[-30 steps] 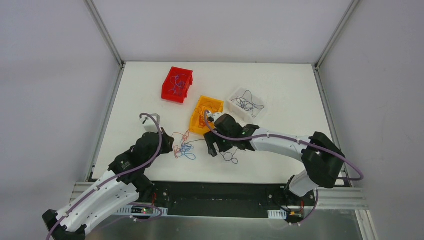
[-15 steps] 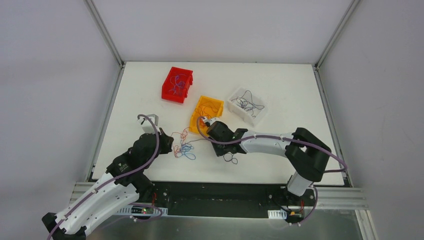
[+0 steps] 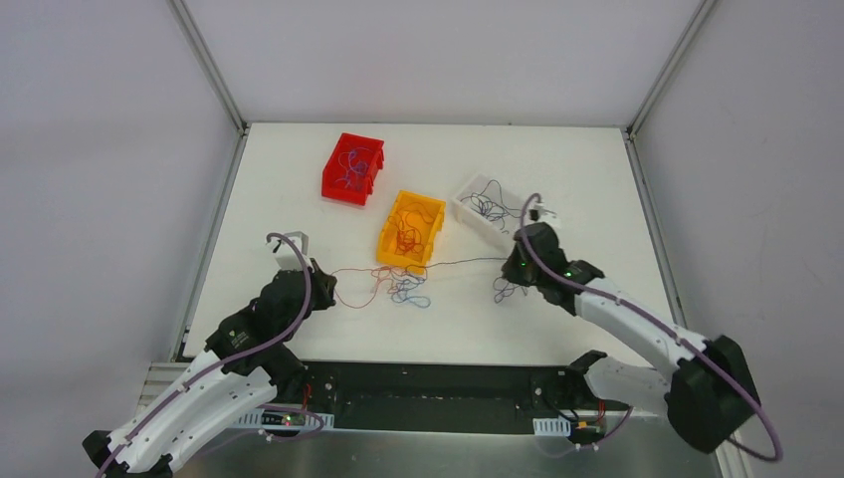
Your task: Untangle the cables
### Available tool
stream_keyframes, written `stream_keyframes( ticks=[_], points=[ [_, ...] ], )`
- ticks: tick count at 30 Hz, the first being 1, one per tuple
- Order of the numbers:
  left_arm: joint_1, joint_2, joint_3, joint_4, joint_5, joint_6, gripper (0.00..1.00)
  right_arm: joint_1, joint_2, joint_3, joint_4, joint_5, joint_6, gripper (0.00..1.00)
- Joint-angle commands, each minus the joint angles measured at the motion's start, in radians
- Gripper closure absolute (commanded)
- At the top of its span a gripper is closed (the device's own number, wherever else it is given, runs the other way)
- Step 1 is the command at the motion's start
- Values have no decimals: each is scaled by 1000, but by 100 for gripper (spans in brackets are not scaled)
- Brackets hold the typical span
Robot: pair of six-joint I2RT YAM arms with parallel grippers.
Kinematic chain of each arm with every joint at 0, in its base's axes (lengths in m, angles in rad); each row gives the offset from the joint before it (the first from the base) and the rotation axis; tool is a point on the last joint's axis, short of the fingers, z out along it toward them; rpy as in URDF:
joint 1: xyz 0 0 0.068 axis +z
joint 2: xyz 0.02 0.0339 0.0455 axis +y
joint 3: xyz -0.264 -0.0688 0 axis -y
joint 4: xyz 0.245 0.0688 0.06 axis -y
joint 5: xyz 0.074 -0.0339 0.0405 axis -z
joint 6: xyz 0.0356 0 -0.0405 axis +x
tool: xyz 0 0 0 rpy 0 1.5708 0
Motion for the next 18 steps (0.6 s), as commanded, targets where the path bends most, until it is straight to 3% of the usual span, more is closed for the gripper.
stream_keyframes(
  ticks=[1, 8, 14, 18],
  points=[
    [7, -13, 33, -56, -84, 1, 100, -207, -203, -112, -55, -20, 179, 100],
    [7, -35, 41, -119, -152, -48, 100, -555, -297, -141, -218, -42, 353, 100],
    [7, -63, 73, -238, -282, -138, 100, -682, -280, -159, -290, -21, 463, 100],
    [7, -79, 68, -240, -277, -141, 100, -686, -313, -189, -193, -142, 392, 100]
  ],
)
